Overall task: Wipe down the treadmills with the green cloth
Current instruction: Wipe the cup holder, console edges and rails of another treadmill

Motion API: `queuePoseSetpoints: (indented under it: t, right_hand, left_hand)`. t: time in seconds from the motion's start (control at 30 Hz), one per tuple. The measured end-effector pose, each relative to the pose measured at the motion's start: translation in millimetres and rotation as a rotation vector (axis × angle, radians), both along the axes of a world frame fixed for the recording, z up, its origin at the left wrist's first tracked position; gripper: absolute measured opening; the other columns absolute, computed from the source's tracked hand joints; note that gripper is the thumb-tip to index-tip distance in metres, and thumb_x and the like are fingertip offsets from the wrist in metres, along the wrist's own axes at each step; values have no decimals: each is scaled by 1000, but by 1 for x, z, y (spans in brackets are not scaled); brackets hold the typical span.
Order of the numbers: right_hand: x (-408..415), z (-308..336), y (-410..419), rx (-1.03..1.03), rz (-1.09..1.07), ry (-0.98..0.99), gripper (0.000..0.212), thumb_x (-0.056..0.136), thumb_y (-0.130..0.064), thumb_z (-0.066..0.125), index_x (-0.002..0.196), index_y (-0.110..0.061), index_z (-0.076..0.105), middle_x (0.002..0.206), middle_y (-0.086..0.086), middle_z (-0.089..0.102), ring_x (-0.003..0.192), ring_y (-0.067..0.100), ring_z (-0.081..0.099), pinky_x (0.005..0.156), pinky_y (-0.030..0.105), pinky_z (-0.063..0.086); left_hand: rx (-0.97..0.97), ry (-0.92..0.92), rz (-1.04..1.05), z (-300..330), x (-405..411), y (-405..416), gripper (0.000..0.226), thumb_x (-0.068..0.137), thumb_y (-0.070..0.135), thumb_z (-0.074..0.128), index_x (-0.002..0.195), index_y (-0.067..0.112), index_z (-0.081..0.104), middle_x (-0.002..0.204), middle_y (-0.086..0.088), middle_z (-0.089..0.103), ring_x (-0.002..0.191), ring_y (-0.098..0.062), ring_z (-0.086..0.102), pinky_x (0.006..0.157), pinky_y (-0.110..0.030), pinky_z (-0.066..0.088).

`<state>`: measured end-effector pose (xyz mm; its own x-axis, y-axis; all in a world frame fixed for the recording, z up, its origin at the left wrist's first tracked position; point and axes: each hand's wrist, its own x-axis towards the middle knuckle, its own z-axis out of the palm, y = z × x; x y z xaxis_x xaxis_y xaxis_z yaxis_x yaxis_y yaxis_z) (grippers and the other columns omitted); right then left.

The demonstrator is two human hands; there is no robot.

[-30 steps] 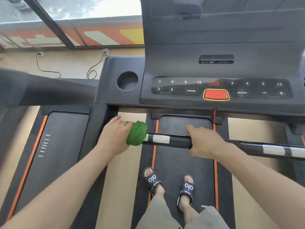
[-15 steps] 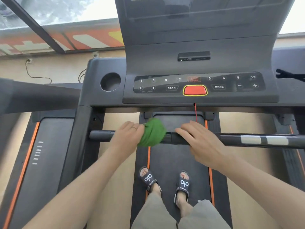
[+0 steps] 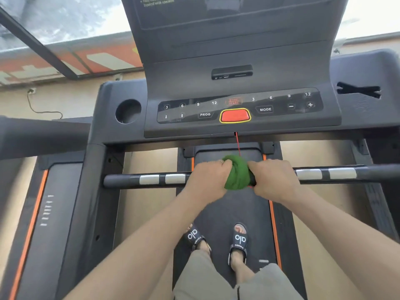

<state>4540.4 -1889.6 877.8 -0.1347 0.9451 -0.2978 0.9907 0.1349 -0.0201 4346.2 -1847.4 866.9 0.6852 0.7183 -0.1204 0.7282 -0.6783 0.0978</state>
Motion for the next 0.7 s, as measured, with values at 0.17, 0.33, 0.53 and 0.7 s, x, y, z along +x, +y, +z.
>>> queuePoseSetpoints:
  t: [0.17,0.33,0.53,0.7]
  right_hand:
    - [2,2,1,-29,18,50,19,74,-26,57,92,-25,51,83,-3,66,81,28,66,56,30,33]
    - [4,2,2,-29,14,86,17,78,-29,58,88,-27,45,86,-3,67,82,28,66,60,31,34]
    - [0,8,0,-6,8,79,14,77,-28,58,89,-28,50,88,-1,68,85,28,67,61,31,33]
    - [-1,5,1,-21,-8,75,21,76,-28,59,98,-27,60,87,-3,68,83,27,67,62,30,35]
  left_hand:
    - [-865,388,147,27,22,52,41,54,31,80,91,16,70,85,-3,74,75,-24,72,61,-34,57]
    - [-1026,378,222,20,27,60,45,53,36,84,93,17,73,88,-1,76,81,-25,75,79,-47,62]
    - [291,-82,136,-20,9,-23,29,70,18,75,92,13,57,74,-3,56,66,-27,54,67,-36,42]
    - [259,-119,88,-18,11,-14,30,64,10,70,90,12,56,74,-5,59,64,-29,57,60,-34,39]
